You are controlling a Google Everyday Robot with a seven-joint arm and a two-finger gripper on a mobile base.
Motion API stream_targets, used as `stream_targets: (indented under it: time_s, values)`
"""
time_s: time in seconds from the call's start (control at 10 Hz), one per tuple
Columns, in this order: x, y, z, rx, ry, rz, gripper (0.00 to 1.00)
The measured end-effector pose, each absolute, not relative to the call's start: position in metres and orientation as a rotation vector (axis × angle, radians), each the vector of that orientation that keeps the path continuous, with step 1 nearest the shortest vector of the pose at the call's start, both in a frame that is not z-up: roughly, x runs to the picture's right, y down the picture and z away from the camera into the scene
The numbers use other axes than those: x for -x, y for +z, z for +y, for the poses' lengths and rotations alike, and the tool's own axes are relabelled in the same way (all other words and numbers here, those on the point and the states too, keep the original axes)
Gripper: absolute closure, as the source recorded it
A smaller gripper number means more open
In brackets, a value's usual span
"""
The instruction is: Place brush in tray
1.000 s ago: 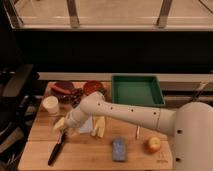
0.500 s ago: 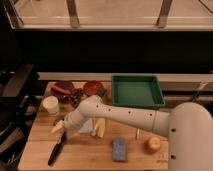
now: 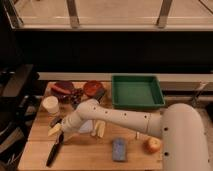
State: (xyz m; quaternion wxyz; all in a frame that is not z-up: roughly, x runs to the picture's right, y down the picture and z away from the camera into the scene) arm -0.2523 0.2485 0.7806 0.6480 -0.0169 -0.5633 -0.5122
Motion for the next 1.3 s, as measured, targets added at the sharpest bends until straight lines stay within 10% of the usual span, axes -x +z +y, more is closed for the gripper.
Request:
stream_targets:
  time_s: [0.4, 0.9, 1.3]
  values:
    - [0.257, 0.789, 0.254, 0.044, -1.157, -1.282, 0.43]
    - [0.257, 0.801, 0.265, 0.081, -1.148, -1.295, 0.92]
    - [0.251, 0.779, 0.245, 0.024, -1.123, -1.296, 1.00]
